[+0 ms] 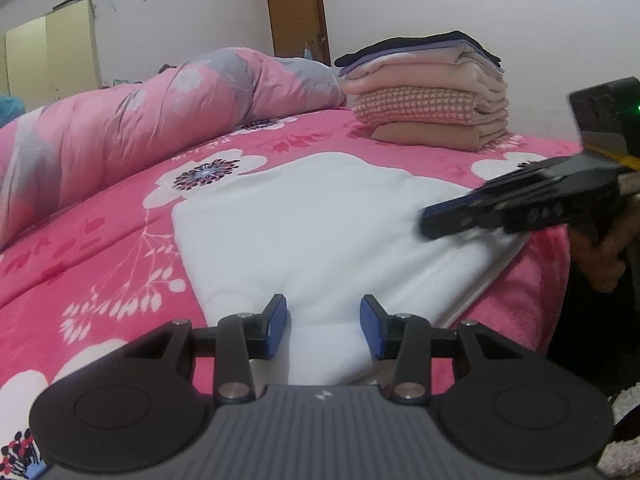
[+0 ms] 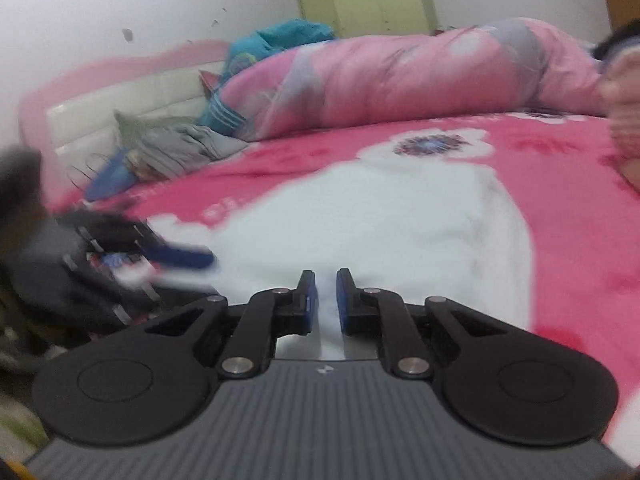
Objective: Fold clothes
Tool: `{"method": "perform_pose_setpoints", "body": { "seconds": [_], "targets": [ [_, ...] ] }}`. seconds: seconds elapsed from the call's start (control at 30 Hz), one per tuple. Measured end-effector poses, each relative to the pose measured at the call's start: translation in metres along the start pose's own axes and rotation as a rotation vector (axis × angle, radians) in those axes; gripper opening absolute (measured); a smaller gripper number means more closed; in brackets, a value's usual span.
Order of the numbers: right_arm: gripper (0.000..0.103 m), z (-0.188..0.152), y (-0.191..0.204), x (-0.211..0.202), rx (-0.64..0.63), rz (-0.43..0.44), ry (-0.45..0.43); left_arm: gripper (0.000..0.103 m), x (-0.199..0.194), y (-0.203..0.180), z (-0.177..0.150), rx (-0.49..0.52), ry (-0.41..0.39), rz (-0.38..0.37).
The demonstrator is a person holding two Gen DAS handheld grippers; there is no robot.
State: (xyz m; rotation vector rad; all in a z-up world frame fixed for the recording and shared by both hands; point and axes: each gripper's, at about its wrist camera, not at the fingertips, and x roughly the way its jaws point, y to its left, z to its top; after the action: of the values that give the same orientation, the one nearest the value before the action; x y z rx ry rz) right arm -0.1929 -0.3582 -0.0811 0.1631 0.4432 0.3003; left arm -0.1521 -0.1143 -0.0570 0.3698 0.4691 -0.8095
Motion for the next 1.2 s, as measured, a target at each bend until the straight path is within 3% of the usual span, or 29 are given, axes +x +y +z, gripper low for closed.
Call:
{"method": "perform_pose_setpoints", "body": {
  "seconds": [0.1, 0.17, 0.23, 0.37, 0.5, 0.6, 0.63, 0.73, 0.83, 1.1, 1.2],
  "targets": [
    [0.007, -0.006, -0.031, -0.028, 0.068, -0.164, -0.023, 0.042, -0.001, 0.001, 0.0, -0.007, -0.002, 0.003],
    [0.012, -0.01, -0.053, -0.049, 0.171, -0.266, -0.037, 0.042, -0.001, 0.001, 0.0, -0.011, -0.004, 0.003],
    [0.012, -0.013, -0.06, -0.067, 0.224, -0.304, -0.078, 0.042, -0.003, 0.001, -0.001, -0.026, -0.012, 0.007],
    [0.012, -0.011, -0.027, -0.08, 0.213, -0.217, -0.166, 0.042, -0.007, 0.001, -0.005, -0.055, -0.028, 0.014],
    [0.012, -0.005, 0.01, -0.05, 0.109, -0.121, -0.112, 0.042, -0.011, 0.001, -0.008, -0.086, -0.044, 0.021],
    [0.009, -0.011, 0.01, -0.024, 0.075, -0.143, -0.038, 0.042, -0.023, 0.002, -0.014, -0.124, -0.059, 0.02],
    [0.002, -0.016, 0.002, -0.018, 0.105, -0.168, -0.022, 0.043, -0.028, 0.003, -0.017, -0.134, -0.06, 0.02],
    [0.001, -0.019, -0.015, -0.028, 0.222, -0.159, -0.061, 0.043, -0.043, 0.005, -0.029, -0.158, -0.035, 0.026],
    [0.002, -0.012, -0.012, -0.041, 0.167, -0.231, -0.058, 0.043, -0.055, 0.009, -0.045, -0.196, 0.024, 0.029],
    [0.007, 0.003, 0.005, -0.054, 0.097, -0.257, -0.082, 0.042, -0.074, 0.029, -0.048, -0.252, -0.036, 0.076],
    [0.007, 0.007, 0.012, -0.055, 0.072, -0.266, -0.084, 0.042, -0.063, 0.025, -0.043, -0.217, -0.036, 0.047]
  ]
}}
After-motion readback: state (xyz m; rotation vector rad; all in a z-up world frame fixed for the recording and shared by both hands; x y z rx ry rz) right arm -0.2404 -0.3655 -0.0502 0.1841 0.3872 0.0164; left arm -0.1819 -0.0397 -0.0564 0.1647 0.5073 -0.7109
